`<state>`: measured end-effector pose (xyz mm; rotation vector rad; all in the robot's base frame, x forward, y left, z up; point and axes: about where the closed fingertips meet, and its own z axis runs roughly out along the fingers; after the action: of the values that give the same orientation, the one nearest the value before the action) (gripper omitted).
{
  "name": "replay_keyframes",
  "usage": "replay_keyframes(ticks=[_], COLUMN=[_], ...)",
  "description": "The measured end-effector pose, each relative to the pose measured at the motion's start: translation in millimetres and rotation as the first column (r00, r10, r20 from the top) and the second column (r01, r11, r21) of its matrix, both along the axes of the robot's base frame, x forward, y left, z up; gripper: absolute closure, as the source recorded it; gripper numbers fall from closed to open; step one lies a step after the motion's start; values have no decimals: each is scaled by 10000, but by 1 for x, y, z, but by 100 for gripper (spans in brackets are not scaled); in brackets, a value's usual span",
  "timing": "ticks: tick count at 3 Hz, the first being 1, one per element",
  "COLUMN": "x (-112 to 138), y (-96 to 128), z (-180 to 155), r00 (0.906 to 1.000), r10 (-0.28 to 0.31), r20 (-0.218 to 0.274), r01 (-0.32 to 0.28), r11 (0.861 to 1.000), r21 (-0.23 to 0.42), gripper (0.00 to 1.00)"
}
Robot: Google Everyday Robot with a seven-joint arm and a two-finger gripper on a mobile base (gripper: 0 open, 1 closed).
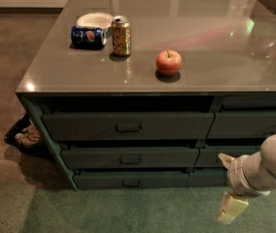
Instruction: Open bottom drawer
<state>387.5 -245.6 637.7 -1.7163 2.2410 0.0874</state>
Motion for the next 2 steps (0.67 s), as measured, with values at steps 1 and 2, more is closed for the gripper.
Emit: replay_keyframes(ticks=[1,2], x=[-3,-11], y=[-2,5], z=[-29,-90], r00=[10000,9999], r10=[-21,95], r20=[63,34], r01=[20,-96], r11=[9999,9994], r21=[146,346], gripper=[0,0])
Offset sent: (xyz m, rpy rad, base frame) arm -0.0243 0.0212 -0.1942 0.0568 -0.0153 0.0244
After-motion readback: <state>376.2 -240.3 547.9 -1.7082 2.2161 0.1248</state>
